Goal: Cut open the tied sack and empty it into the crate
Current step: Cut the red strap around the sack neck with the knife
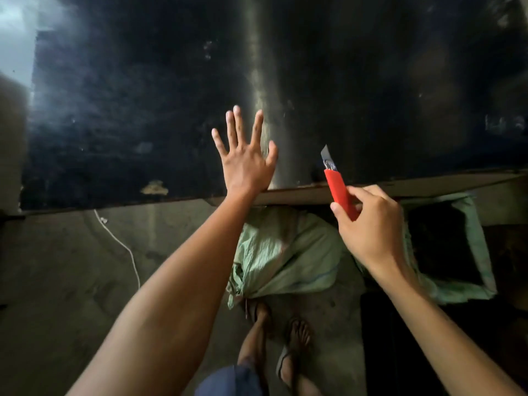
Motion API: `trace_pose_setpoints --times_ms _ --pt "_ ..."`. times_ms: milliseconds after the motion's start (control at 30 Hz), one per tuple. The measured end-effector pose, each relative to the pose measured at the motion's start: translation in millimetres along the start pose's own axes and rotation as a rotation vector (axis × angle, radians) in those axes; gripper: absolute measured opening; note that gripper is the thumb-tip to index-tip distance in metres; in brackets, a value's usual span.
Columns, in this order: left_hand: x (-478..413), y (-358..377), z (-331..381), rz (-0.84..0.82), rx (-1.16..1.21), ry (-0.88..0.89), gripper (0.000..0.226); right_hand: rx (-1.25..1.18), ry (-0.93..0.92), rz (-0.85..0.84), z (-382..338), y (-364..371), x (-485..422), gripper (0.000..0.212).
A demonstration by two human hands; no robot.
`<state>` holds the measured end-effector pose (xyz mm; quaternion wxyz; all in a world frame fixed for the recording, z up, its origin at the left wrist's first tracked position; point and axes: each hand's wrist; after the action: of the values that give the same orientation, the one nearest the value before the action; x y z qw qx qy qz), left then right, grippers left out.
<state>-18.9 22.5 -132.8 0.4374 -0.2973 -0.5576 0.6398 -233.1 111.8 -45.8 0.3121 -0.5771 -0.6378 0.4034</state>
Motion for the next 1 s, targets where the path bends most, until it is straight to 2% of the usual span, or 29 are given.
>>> trace_pose_setpoints --times_ms 200,333,400,467,567,633,767,867,933,1000 --pt "25.5 2.3 -3.2 0.020 0.017 -0.005 0.062 -0.117 0.002 -0.021 22.8 16.9 104.6 0.038" --pt "96.4 23.9 -14.1 0.129 0.062 -0.023 0.062 -0.137 0.025 -0.112 46.1 43.8 151.5 0.030" --pt "139.9 39.3 -24.4 0.155 0.068 0.004 0.069 -0.124 0.037 -0.150 55.6 57.0 172.1 0.027" --pt "186.0 66.2 -42.4 0.020 0.080 -0.017 0.070 -0.114 0.049 -0.186 63.2 67.2 191.6 0.025" --pt "272.9 118.8 -83.2 -0.286 0.066 -0.173 0.076 -0.089 0.055 -0.277 74.3 80.4 218.8 0.023" --pt "331.4 150.5 -112.2 -0.428 0.019 -0.271 0.073 -0.090 0.043 -0.339 83.5 93.0 236.7 0.023" --pt "411.3 193.8 -151.1 -0.626 0.005 -0.452 0.046 -0.038 0.009 -0.487 105.8 131.4 269.8 0.025" --pt "437.5 225.9 -166.2 -0.759 -0.012 -0.577 0.052 -0.023 0.025 -0.571 125.0 172.2 287.8 0.030" --pt "444.4 254.7 -174.2 -0.781 0.019 -0.658 0.058 -0.027 0.014 -0.601 138.8 205.9 296.5 0.031" --pt "441.7 279.7 -179.3 -0.799 0.076 -0.721 0.052 -0.025 -0.006 -0.641 150.4 241.3 301.7 0.031"
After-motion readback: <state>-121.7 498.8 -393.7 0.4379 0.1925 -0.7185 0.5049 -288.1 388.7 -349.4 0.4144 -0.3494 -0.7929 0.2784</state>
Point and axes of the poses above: each hand's wrist, its own x-axis away from the middle knuckle, its own y-axis out of the palm, z = x × y, and after that the axes turned 14 degrees about -y, right-handed
